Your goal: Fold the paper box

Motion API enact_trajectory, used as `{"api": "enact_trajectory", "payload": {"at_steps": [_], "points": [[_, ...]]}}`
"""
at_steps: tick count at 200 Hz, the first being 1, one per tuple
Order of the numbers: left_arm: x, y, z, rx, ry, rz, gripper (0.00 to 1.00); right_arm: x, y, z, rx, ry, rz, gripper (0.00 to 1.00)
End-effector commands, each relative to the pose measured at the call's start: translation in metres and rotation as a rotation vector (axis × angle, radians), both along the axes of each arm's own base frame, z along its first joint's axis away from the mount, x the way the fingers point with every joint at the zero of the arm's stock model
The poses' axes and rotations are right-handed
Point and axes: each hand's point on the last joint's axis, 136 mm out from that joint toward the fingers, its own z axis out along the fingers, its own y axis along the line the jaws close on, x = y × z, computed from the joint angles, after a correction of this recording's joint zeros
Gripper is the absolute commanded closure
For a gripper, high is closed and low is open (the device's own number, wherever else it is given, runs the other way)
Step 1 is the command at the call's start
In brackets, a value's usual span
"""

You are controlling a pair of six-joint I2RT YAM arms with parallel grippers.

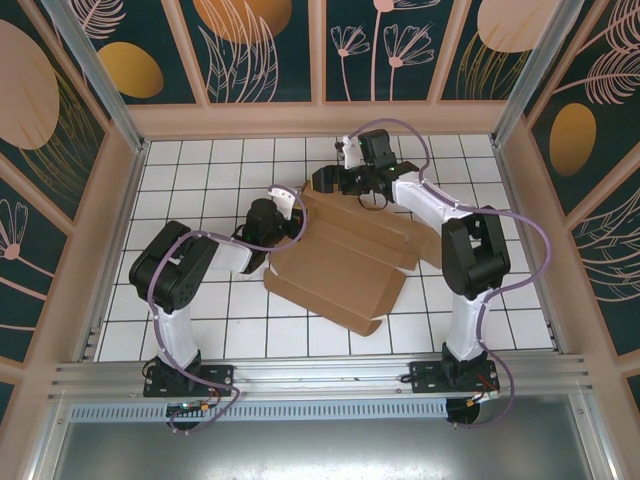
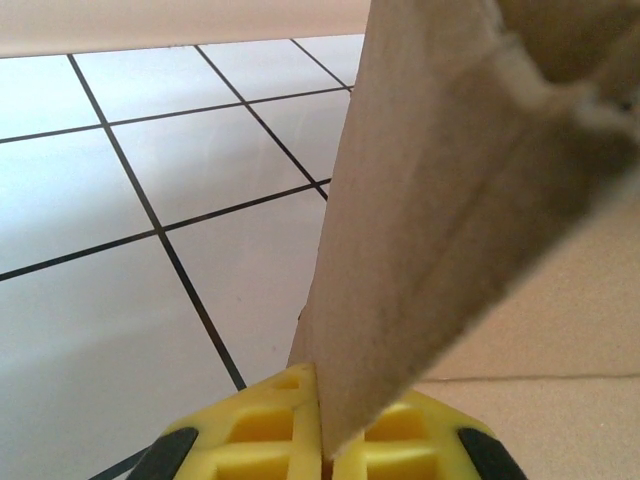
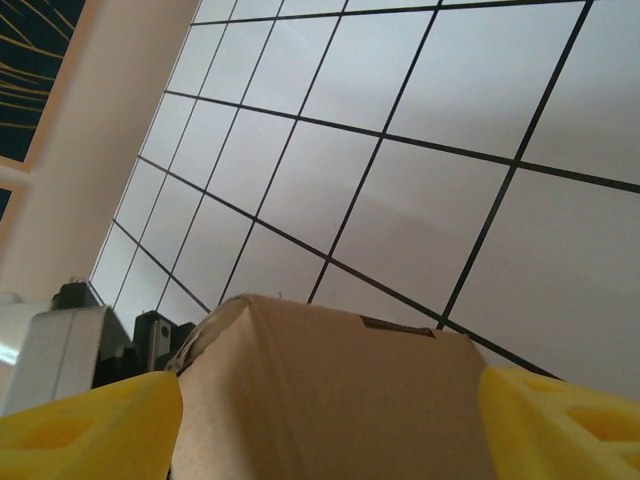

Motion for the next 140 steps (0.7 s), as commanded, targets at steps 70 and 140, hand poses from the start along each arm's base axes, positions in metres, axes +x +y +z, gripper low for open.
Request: {"api": "enact_trajectory", "payload": {"at_steps": [70, 140], "points": [[0.011, -0.011, 0.001, -0.034, -0.005, -0.006, 0.78, -0.004, -0.006, -0.042, -0.086, 0.072, 0.023, 0.34], [0.021, -0.019, 0.000, -0.067, 0.002, -0.010, 0.71, -0.007, -0.019, -0.064, -0.164, 0.086, -0.004, 0.38]]}}
